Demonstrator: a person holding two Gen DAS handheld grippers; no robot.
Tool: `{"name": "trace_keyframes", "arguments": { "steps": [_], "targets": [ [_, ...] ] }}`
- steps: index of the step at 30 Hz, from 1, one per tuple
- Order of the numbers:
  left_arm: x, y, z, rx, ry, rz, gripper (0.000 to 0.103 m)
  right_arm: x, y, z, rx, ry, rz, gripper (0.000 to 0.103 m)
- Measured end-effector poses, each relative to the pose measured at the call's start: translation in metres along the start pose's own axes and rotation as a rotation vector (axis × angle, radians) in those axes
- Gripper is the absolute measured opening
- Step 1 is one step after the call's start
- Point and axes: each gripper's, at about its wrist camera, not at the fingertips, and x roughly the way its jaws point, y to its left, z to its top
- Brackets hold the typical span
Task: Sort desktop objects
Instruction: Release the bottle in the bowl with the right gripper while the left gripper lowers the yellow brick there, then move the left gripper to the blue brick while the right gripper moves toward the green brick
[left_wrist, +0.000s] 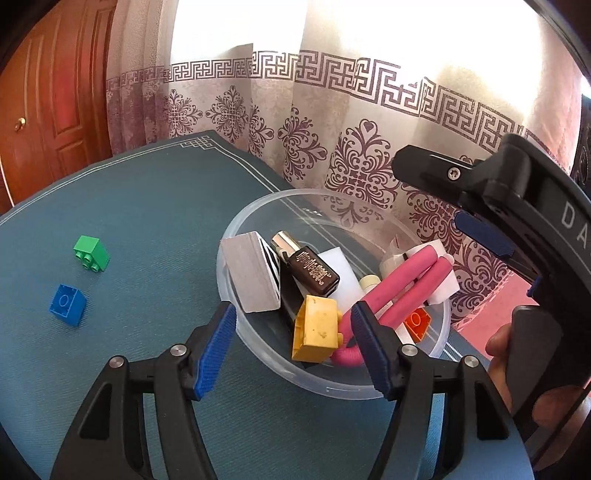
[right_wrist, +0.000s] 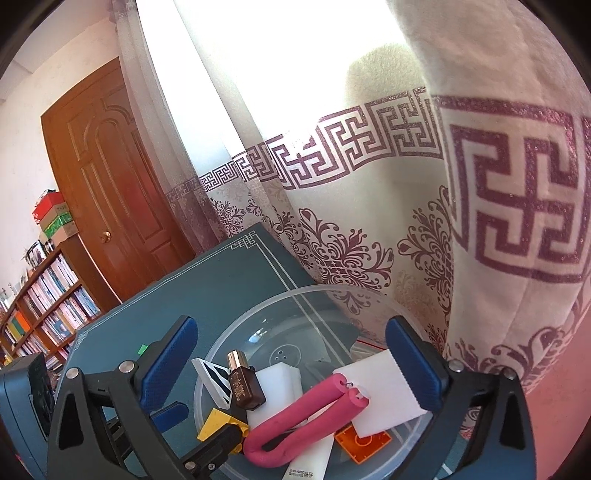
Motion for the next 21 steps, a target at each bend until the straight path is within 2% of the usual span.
{"name": "trace_keyframes", "arguments": {
  "steps": [5,7,9,14,17,21],
  "targets": [
    [-0.013,0.019,-0.002,-0.063,-0.021,0.013,0.069,0.000,0.002,-0.003,0.003,0.003,0.005,0.102],
    [-0.020,0.029,-0.003,-0.094,-0.040,0.032,0.078,0.000,0.004,-0.004,-0.003,0.001,0.007,0.102],
    [-0.027,0.039,-0.004,-0.121,-0.070,0.066,0.082,0.000,0.008,-0.006,-0.014,0.001,0.010,0.102],
    [-0.037,0.063,-0.006,-0.154,-0.091,0.175,0.083,0.002,0.019,-0.012,-0.053,0.011,0.040,0.102],
    [-0.040,0.081,-0.009,-0.188,-0.084,0.214,0.083,0.004,0.029,-0.018,-0.093,0.027,0.085,0.102],
    [-0.046,0.111,-0.016,-0.264,-0.079,0.244,0.083,0.001,0.050,-0.028,-0.193,0.004,0.095,0.102]
  ]
}}
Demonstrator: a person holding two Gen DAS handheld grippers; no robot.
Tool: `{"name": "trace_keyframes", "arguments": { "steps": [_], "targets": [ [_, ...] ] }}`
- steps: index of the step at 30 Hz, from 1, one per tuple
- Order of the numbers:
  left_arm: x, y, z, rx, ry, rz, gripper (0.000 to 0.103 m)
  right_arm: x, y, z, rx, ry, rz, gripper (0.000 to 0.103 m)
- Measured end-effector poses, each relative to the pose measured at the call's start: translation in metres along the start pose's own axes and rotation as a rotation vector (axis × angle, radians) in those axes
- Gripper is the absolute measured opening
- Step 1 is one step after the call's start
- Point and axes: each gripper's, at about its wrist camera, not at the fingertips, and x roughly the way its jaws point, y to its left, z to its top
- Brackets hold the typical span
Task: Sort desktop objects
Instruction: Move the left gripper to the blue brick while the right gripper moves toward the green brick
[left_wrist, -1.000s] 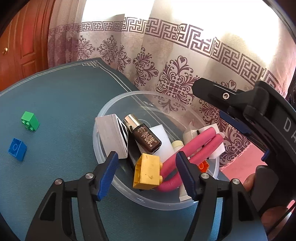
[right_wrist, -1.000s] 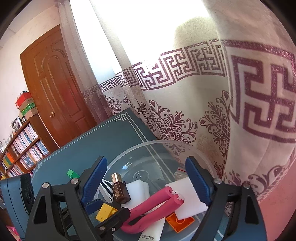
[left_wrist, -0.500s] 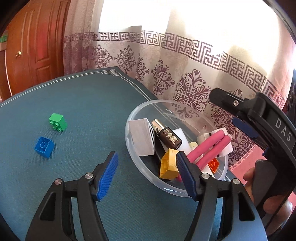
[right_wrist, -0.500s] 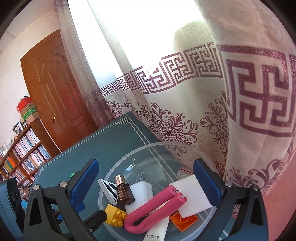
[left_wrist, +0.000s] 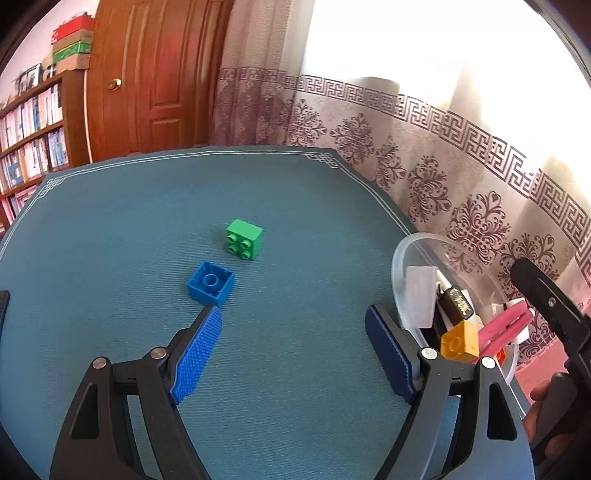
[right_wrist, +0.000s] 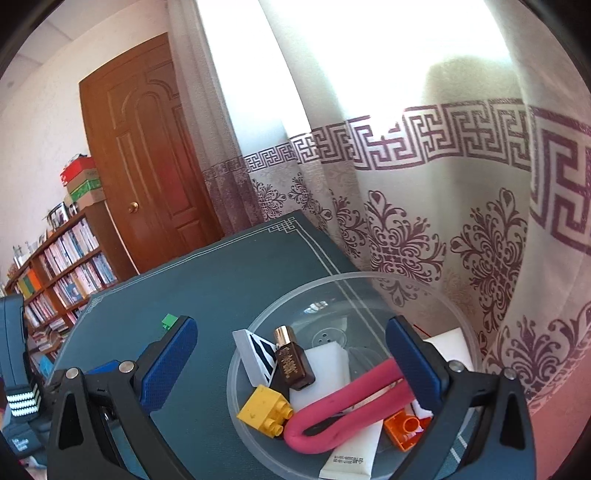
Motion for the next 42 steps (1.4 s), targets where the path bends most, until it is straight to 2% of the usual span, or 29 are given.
{"name": "trace_keyframes", "arguments": {
  "steps": [6,10,15,21,25,27,34,38,42],
  "targets": [
    [0.005,0.031,0.004,-0.053,0.009,0.073,0.083,0.000,0.020,-0.013,-0.064,-0.021,0.019,0.103],
    [0.008,0.044,0.005,-0.068,0.011,0.086,0.083,-0.003,0.038,-0.022,-0.172,-0.051,0.018,0.103],
    [0.018,0.054,0.006,-0.081,0.031,0.094,0.083,-0.001,0.053,-0.030,-0.206,-0.013,0.082,0.103],
    [0.028,0.056,0.013,0.002,0.012,0.148,0.083,0.001,0.072,-0.040,-0.293,0.006,0.090,0.103],
    [0.048,0.061,0.014,0.051,0.081,0.217,0.083,0.006,0.085,-0.048,-0.337,0.079,0.113,0.103],
    [0.057,0.066,0.013,0.040,0.118,0.211,0.083,0.010,0.089,-0.053,-0.325,0.117,0.135,0.103],
    [0.058,0.073,0.012,0.036,0.097,0.155,0.083,0.016,0.102,-0.066,-0.334,0.174,0.168,0.103],
    [0.057,0.067,0.014,0.061,0.079,0.108,0.083,0.021,0.109,-0.070,-0.340,0.201,0.188,0.103],
    [0.061,0.059,0.021,0.107,0.070,0.106,0.083,0.030,0.110,-0.072,-0.317,0.248,0.190,0.102]
  ]
}}
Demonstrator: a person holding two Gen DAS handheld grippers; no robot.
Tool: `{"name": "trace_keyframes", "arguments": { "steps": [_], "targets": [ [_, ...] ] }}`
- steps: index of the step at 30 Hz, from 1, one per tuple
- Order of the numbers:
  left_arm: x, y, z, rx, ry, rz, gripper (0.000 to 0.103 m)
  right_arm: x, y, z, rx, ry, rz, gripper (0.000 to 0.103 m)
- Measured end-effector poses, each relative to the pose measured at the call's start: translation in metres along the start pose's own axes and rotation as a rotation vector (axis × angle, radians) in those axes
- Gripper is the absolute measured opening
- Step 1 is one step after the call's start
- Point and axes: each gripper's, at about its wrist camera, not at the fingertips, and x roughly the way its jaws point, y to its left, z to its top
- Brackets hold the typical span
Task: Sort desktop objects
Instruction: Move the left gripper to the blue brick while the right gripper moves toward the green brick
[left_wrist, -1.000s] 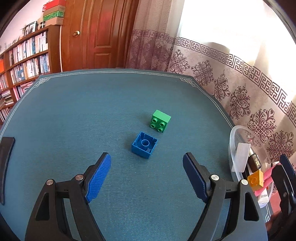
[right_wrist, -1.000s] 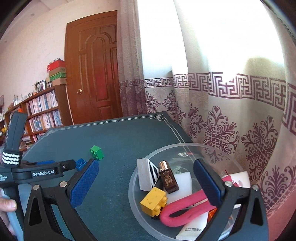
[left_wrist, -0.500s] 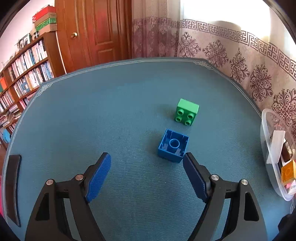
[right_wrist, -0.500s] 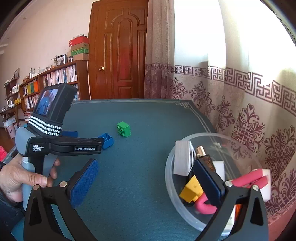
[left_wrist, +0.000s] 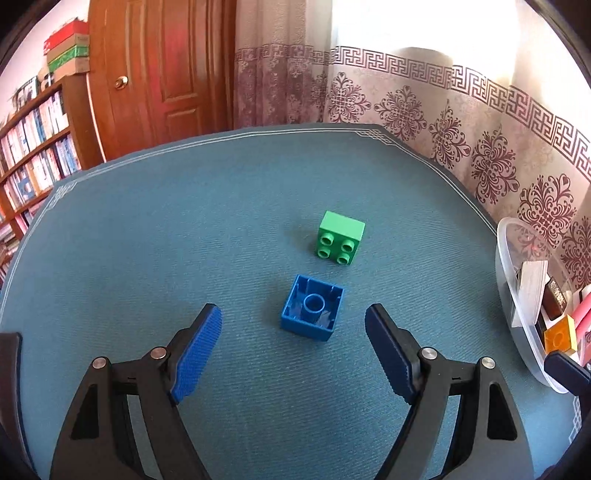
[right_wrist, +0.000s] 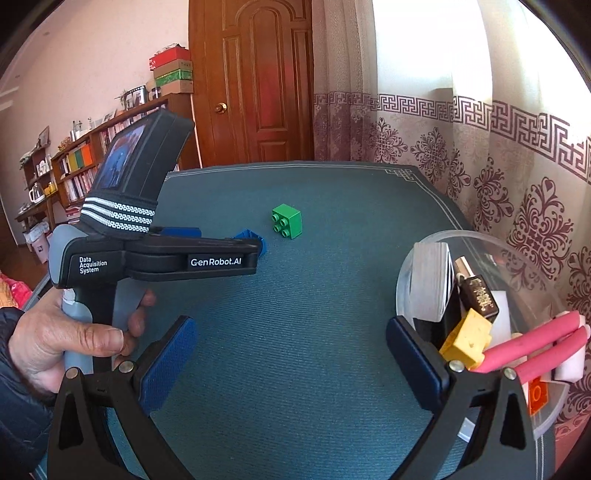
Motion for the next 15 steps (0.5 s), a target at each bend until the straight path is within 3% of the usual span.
{"name": "trace_keyframes", "arguments": {
  "steps": [11,15],
  "targets": [
    [0.024,0.002,0.000,0.009,0.052,-0.016,0.083,0.019,0.009,0.002,-0.031,0.049,0.005,0.102],
    [0.025,0.006,0.001,-0.001,0.045,-0.012,0.064,0.027,0.009,0.003,-0.027,0.057,0.005,0.102]
  ]
}}
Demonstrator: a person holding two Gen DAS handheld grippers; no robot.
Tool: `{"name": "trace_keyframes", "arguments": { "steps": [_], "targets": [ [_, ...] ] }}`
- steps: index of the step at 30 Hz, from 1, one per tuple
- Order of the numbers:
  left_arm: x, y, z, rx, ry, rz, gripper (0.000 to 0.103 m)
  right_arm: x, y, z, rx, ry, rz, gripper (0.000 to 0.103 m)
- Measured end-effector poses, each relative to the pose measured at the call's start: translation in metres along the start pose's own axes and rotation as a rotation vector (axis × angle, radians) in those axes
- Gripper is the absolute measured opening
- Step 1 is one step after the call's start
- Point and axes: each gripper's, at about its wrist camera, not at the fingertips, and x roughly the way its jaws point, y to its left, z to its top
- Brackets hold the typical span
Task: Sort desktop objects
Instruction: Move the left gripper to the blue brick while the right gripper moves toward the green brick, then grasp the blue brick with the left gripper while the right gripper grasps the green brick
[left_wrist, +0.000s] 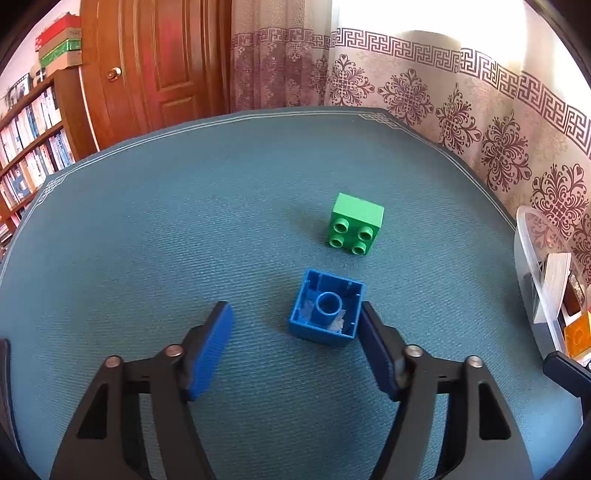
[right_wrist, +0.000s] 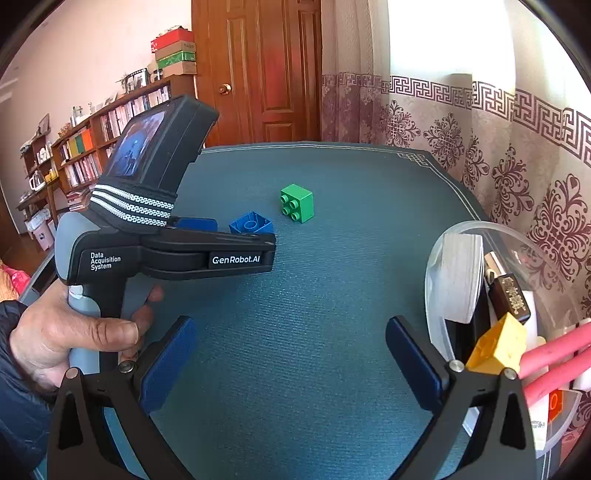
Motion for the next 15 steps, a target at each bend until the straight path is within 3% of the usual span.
{"name": "trace_keyframes", "arguments": {
  "steps": [3,6,15],
  "targets": [
    [-0.001,0.003,0.000,-0.009,-0.007,-0.002,0.053,0.004,-0.001,0.003,0.008,0.002,0.001,0.102],
    [-0.004,0.007,0.001,-0.024,-0.013,-0.015,0.036,0.010,-0.003,0.007,0.019,0.010,-0.001,0.102],
    [-0.012,0.029,-0.005,-0.095,-0.039,0.013,0.035,0.031,0.001,0.029,-0.026,0.044,-0.053,0.102]
  ]
}}
